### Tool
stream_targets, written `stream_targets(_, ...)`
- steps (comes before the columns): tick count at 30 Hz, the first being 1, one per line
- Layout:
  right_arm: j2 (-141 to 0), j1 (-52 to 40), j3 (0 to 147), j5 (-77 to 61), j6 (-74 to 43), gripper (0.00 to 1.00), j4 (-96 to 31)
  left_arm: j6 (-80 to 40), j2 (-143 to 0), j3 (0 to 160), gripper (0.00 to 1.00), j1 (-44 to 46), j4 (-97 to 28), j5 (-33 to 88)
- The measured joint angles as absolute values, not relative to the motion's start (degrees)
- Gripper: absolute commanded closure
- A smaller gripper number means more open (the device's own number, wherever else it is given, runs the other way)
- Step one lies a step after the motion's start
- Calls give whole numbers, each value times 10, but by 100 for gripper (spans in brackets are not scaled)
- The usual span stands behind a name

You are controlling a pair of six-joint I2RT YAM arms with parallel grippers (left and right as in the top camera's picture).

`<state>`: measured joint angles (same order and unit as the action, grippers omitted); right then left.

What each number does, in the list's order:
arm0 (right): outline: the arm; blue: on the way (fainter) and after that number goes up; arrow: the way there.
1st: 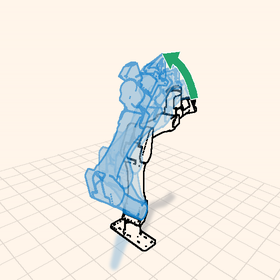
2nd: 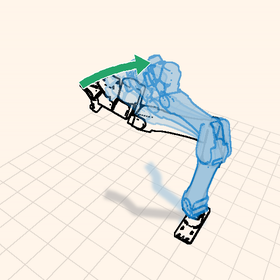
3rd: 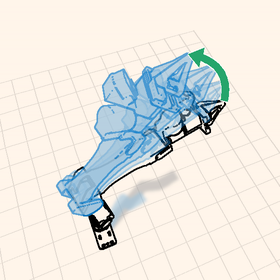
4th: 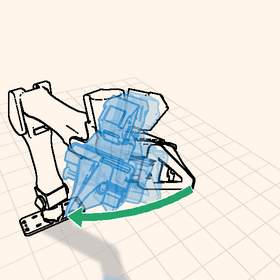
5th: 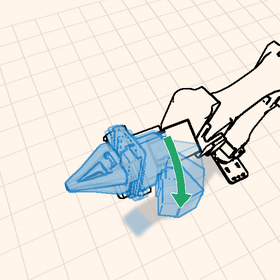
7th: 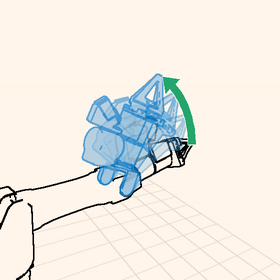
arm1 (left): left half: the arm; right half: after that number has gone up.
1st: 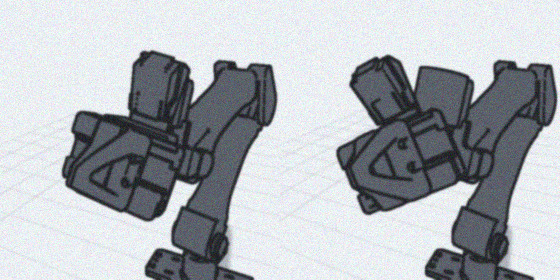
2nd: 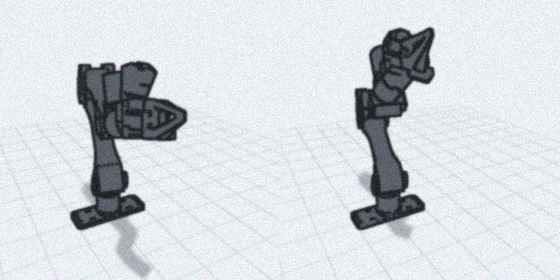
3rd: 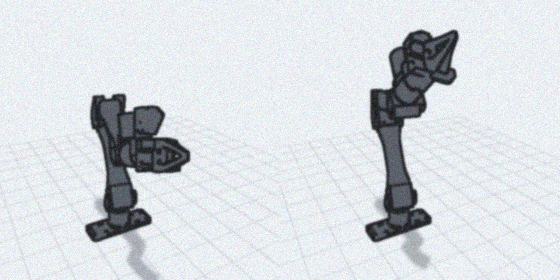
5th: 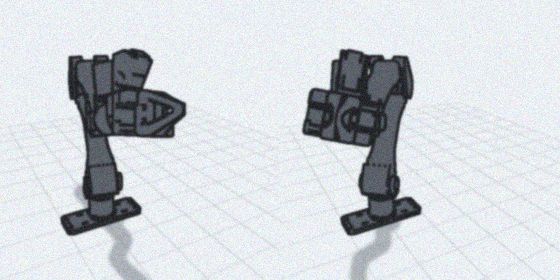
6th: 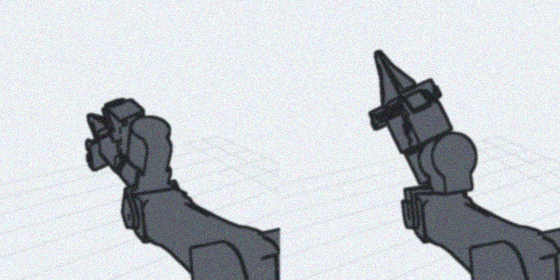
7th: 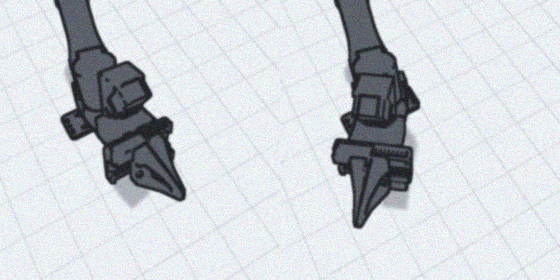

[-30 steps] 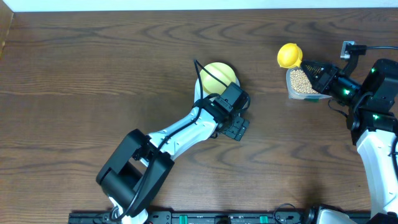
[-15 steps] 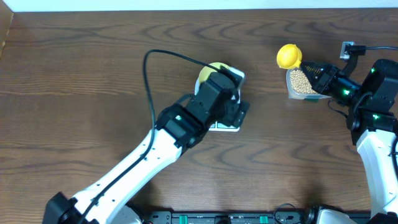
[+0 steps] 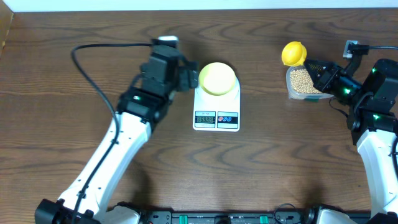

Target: Scoop item into bowl and weigh 50g on scale

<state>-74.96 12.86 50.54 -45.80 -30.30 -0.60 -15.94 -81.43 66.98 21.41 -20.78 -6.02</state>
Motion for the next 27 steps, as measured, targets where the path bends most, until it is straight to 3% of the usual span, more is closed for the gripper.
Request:
stream_targets(5, -750, 129, 506, -443, -294, 99, -11, -167, -814, 670, 1, 171, -236, -53)
stream_targets(27, -750, 129, 506, -406, -250, 99, -32, -165, -814, 670, 0, 169, -324, -46)
